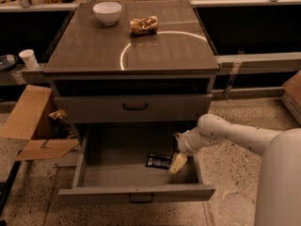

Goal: Pick rxbar blueberry from middle drawer and place on counter

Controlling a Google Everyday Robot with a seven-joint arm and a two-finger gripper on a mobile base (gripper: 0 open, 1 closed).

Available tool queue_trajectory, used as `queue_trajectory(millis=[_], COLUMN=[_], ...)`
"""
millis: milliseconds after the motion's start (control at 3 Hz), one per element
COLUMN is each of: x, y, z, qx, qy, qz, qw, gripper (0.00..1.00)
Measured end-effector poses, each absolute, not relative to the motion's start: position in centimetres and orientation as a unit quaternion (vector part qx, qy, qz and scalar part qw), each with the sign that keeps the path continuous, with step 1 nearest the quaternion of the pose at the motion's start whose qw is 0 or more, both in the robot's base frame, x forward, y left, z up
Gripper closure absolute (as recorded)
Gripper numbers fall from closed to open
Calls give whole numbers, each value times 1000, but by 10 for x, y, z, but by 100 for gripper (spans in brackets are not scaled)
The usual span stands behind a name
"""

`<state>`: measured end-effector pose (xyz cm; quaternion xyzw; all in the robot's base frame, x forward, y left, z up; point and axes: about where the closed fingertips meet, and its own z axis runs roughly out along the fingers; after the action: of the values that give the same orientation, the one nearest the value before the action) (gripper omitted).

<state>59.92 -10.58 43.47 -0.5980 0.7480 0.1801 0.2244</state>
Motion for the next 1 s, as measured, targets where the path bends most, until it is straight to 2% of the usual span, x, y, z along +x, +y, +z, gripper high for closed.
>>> queue_trajectory(millis=[333,1000], x=[599,605], y=[-106,-63], z=[434,395], qx=[-598,-625], qy=[748,722], qz=[180,188], qw=[224,230], gripper=[0,0])
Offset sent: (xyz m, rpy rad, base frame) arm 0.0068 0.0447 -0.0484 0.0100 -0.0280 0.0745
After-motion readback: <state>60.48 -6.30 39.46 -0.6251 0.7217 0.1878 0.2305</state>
